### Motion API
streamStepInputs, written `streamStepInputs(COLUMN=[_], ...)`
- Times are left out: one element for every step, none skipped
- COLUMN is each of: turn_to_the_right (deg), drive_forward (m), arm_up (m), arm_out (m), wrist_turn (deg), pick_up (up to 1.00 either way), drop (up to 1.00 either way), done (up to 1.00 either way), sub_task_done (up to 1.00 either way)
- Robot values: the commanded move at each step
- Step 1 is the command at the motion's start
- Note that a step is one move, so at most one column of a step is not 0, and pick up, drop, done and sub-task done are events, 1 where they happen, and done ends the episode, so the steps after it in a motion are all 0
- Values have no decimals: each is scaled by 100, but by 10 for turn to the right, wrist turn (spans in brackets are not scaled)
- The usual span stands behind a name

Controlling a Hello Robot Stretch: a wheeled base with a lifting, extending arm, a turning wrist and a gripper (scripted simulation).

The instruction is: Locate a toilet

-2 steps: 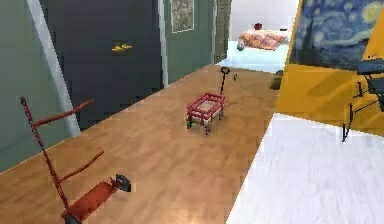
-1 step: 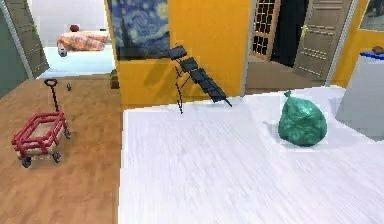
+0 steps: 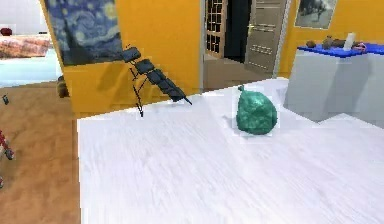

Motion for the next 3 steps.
streamStepInputs(turn_to_the_right=[0,30,0], drive_forward=[100,0,100], arm_up=[0,0,0], arm_out=[0,0,0], wrist_turn=[0,0,0], pick_up=[0,0,0], drop=[0,0,0], done=[0,0,0], sub_task_done=[0,0,0])
